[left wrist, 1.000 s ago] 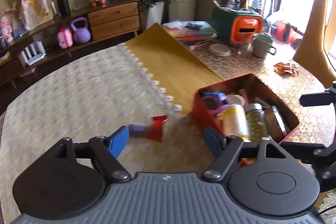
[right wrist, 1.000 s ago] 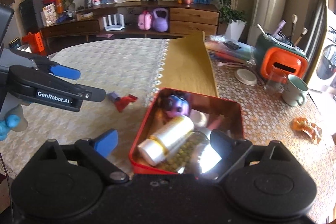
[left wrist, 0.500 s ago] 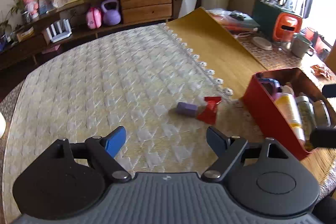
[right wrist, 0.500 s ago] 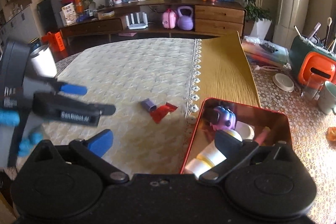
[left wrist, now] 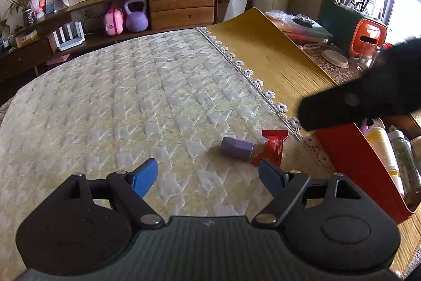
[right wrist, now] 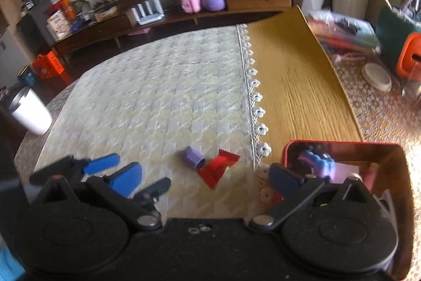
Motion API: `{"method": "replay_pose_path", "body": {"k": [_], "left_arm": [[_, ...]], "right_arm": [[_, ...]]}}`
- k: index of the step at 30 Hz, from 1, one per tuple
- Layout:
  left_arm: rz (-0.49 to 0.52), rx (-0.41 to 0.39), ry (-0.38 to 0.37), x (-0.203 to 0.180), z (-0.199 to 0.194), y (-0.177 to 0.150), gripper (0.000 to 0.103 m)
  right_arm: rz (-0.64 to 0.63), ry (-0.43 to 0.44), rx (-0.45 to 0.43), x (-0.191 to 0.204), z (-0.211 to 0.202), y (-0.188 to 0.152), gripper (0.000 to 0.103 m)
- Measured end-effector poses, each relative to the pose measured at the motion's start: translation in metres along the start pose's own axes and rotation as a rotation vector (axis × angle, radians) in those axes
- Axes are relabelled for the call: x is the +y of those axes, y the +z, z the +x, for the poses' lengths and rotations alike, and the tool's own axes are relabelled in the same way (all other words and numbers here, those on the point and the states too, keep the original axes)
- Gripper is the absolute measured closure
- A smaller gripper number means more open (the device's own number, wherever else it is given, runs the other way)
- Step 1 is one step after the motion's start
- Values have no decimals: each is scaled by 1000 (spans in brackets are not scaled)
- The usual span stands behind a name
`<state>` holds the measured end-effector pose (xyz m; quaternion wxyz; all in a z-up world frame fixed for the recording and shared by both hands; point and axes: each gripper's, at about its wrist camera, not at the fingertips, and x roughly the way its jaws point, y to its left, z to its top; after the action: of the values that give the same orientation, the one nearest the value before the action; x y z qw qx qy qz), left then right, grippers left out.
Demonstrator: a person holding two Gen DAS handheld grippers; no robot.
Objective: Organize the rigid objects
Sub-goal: 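Grasp the purple block with the left tool while the right tool grasps the red candy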
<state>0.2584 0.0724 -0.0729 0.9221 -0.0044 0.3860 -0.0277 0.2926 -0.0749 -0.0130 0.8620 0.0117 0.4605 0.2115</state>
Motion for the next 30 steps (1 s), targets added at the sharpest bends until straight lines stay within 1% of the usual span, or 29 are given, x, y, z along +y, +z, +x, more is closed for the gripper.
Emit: {"method": "replay_pose_path", "body": {"k": [6, 11, 13, 17, 19, 20, 25, 28, 29, 30], "left_arm": [[3, -7, -14, -1, 15, 1, 19], [13, -15, -30, -2, 28, 1, 19], [6, -12, -34, -1, 35, 1, 19], [22, -11, -45, -1, 45, 1, 19], [35, -13, -50, -3, 49, 1, 19], [41, -14, -51, -3, 53, 2, 19], [53, -26, -55, -4, 62, 2, 19], [53, -33, -66, -3, 65, 1, 25], [51, -36, -67, -3, 66, 1, 26], [48, -38, -70, -2, 67, 1, 30]], "right_arm": [[57, -7, 37, 6, 27, 8, 4], [123, -29, 88, 2, 50, 14, 13], [152, -39, 103, -2, 57, 14, 23], [193, -59, 111, -8, 68, 14, 26], [208, -75, 108, -9, 72, 15, 31], [212, -81, 110, -9, 75, 15, 33], [206, -134, 117, -12, 85, 14, 47], [207, -158, 122, -14, 89, 14, 56], [205, -161, 120, -14, 89, 13, 57], [203, -165, 118, -14, 89, 13, 59]]}}
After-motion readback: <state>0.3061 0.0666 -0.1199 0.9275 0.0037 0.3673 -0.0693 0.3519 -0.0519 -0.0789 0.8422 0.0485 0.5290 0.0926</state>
